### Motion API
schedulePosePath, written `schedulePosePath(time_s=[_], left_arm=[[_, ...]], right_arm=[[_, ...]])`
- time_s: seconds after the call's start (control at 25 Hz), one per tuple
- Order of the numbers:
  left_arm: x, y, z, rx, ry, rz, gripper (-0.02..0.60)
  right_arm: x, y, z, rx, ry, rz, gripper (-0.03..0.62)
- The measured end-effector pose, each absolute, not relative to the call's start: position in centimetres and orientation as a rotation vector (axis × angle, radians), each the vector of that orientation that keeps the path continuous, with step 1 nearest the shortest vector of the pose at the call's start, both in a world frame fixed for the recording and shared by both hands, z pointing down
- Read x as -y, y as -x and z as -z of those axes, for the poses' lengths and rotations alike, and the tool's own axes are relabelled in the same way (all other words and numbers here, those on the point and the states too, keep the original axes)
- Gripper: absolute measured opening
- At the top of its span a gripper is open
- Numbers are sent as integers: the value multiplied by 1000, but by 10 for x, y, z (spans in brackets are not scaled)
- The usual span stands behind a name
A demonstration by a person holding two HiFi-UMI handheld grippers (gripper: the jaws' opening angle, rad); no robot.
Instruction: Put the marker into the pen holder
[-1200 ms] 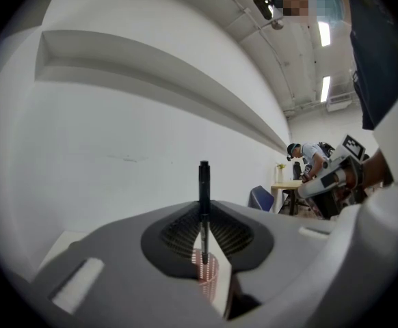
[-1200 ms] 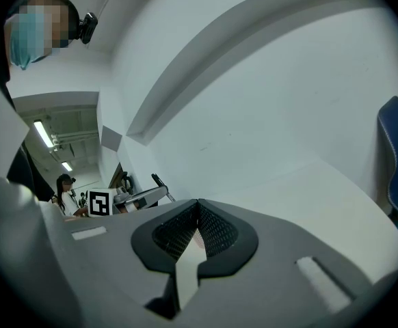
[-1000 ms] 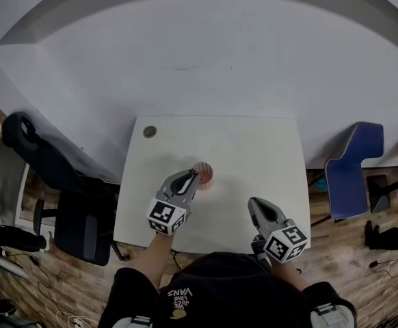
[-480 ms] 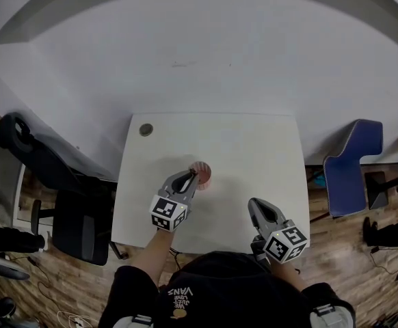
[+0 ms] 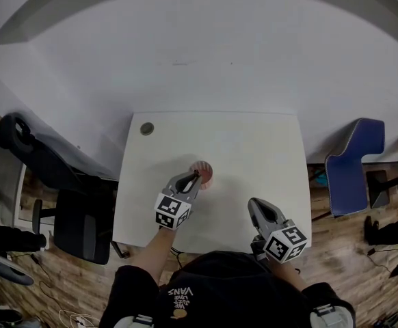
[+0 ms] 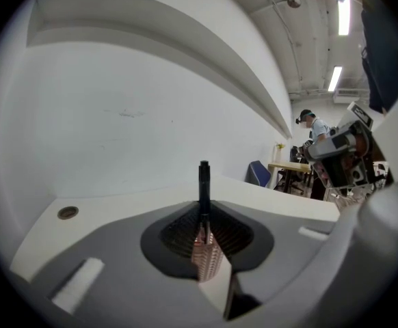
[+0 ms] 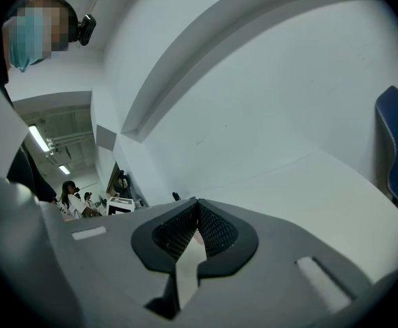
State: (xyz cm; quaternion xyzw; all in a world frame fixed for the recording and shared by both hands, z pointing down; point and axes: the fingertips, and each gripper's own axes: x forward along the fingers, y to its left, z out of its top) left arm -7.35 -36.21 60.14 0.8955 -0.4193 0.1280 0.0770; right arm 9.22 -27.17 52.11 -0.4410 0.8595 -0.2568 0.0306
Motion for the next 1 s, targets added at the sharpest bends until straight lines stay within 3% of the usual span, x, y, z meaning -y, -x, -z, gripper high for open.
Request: schedulePosePath(time_s=[1.0], left_arm=[[366, 68, -616, 1258, -2655, -465, 117]], right_arm=[[274, -95, -522, -2642, 1369, 803, 2]])
